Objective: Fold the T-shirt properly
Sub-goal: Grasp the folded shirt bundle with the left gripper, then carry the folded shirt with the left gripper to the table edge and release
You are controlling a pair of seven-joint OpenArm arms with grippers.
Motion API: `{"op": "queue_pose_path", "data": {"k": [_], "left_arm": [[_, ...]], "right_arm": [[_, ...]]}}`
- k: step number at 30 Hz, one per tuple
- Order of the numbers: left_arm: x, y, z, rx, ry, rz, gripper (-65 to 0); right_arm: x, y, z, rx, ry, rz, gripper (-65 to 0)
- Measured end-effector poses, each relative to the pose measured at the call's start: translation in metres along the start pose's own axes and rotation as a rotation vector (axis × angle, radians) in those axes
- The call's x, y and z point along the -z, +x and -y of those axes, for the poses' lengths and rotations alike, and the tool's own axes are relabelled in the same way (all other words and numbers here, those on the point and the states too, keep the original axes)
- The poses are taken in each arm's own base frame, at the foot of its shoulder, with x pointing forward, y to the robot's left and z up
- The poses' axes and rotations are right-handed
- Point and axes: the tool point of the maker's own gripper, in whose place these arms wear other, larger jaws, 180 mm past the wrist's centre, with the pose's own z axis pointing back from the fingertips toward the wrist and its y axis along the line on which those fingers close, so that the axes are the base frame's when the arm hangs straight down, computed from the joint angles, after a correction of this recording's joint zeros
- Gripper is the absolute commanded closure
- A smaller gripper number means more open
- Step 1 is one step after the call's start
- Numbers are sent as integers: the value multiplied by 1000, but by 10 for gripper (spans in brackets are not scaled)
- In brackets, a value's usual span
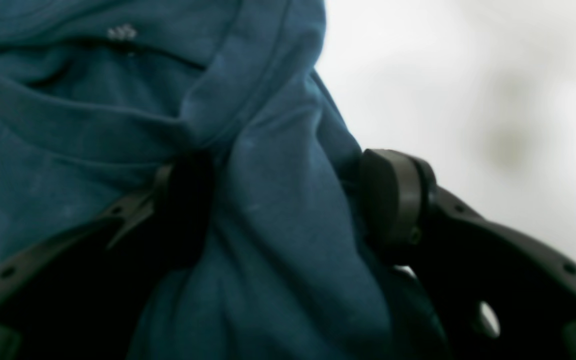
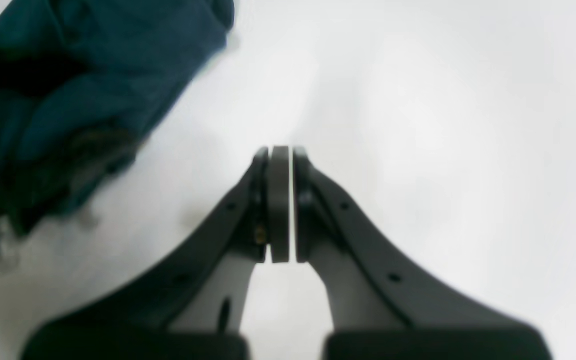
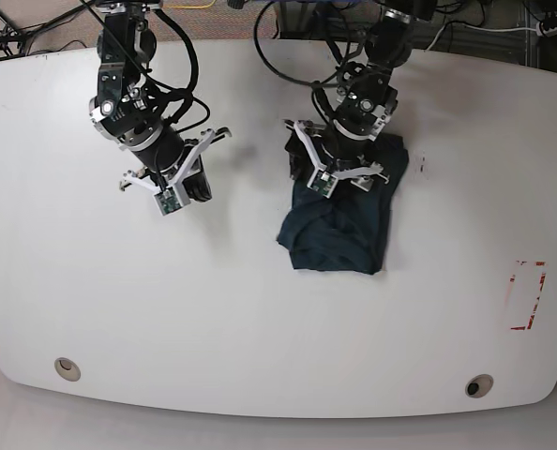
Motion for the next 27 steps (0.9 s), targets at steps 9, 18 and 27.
{"op": "queue_pose_path", "data": {"k": [9,18,27], "left_arm": [[-11,-20,-47,-49,80,1,-421],[-38,-52,-101,-83,131,-21,-421],[-84,-94,-174,-107,158,-96,-421]], "right_arm": [[-3,-11,2,8,-12,-28,-6],[-5,-14,-1,10,-7,-31,-6],[-8,-16,-3,8,-4,-34,-6]]}}
